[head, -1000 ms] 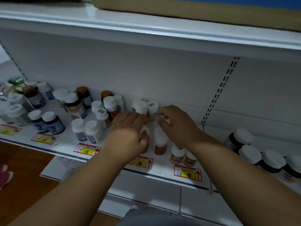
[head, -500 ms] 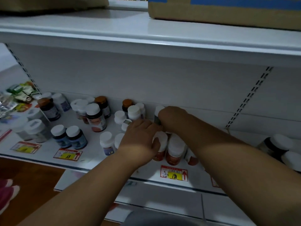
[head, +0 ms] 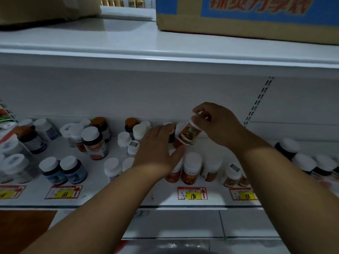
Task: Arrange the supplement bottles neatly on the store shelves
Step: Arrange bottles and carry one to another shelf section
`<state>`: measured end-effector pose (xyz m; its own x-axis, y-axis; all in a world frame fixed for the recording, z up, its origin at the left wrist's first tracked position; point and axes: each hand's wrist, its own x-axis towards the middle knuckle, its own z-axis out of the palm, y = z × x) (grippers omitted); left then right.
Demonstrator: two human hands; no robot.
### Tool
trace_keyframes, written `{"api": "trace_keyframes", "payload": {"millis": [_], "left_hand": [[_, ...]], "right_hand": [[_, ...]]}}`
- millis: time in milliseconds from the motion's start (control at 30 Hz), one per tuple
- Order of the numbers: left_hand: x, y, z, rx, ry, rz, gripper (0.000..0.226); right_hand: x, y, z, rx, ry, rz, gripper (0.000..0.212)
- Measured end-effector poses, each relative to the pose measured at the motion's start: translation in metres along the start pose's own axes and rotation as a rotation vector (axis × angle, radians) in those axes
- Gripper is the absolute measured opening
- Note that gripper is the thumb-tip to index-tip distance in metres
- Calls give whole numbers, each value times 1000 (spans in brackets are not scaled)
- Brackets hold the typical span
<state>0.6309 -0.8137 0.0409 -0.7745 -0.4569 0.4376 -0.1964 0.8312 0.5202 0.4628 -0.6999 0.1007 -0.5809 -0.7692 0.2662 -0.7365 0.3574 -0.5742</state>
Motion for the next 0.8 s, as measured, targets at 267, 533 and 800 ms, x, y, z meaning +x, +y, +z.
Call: {"api": "trace_keyframes", "payload": {"millis": [267,533,800], "left_hand": [[10,52,28,-181,-90,14,44],[2,108,78,-119,-74,185,50],[3,149,136,247,-241,402,59]], "right_hand": [[-45,5,-43,184,81,120,19],[-98,79,-86,119,201,196,22],[-114,159,-88,-115,78,270,36]]}}
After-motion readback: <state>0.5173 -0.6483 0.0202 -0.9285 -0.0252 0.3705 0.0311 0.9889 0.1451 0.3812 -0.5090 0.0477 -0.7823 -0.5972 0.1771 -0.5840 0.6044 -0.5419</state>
